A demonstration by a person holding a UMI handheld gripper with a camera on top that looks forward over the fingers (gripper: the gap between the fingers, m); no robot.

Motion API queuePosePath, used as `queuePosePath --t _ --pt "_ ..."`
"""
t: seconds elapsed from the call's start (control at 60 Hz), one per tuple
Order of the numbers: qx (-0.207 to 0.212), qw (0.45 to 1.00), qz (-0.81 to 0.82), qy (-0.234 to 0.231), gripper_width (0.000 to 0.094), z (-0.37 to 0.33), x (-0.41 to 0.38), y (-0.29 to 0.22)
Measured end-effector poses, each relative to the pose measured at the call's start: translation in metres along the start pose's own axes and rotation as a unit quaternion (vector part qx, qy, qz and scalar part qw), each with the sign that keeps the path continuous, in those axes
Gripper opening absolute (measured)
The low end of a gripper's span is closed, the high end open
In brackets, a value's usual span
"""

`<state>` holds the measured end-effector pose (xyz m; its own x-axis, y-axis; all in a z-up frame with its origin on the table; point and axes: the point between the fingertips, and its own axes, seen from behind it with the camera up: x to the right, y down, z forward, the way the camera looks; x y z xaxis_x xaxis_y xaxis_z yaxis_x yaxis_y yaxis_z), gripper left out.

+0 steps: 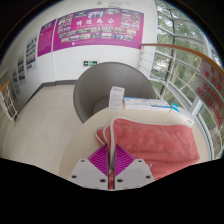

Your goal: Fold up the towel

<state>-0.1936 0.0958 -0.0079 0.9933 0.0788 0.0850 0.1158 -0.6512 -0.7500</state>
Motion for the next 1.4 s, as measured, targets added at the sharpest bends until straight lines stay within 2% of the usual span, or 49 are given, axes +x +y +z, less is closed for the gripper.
queuePosePath --t 0.1,0.2,0.3,0.4,0.517,0.567,0.633,0.7,0.733,0.85,1.067,1.4 --pt "0.008 0.997 0.043 -0.061 0.0049 -0.032 -0.039 -0.021" --pt "0.035 0.987 0.091 -0.130 0.0049 -0.078 -0.071 -0.060" --pt "0.065 0.976 0.123 -0.167 0.0049 -0.113 -0.072 -0.098" --pt "0.074 0.977 0.130 -0.153 0.0049 -0.107 -0.035 -0.110" --pt "0.040 0.986 0.134 -0.096 0.0070 -0.065 0.034 -0.078" --pt "0.018 0.988 0.130 -0.076 0.0181 -0.050 0.060 -0.061" --pt "0.001 0.991 0.124 -0.051 0.0452 -0.025 0.100 -0.040" --pt "-0.006 0.993 0.117 -0.018 0.0750 -0.035 0.123 -0.032" --pt "-0.002 0.994 0.112 -0.010 0.0862 -0.040 0.130 -0.033" --pt "0.014 0.995 0.099 0.006 0.0857 -0.060 0.143 -0.037" --pt "0.028 0.995 0.093 0.007 0.0858 -0.139 0.114 -0.043" --pt "0.070 0.994 0.079 0.038 0.0859 -0.322 0.077 -0.020"
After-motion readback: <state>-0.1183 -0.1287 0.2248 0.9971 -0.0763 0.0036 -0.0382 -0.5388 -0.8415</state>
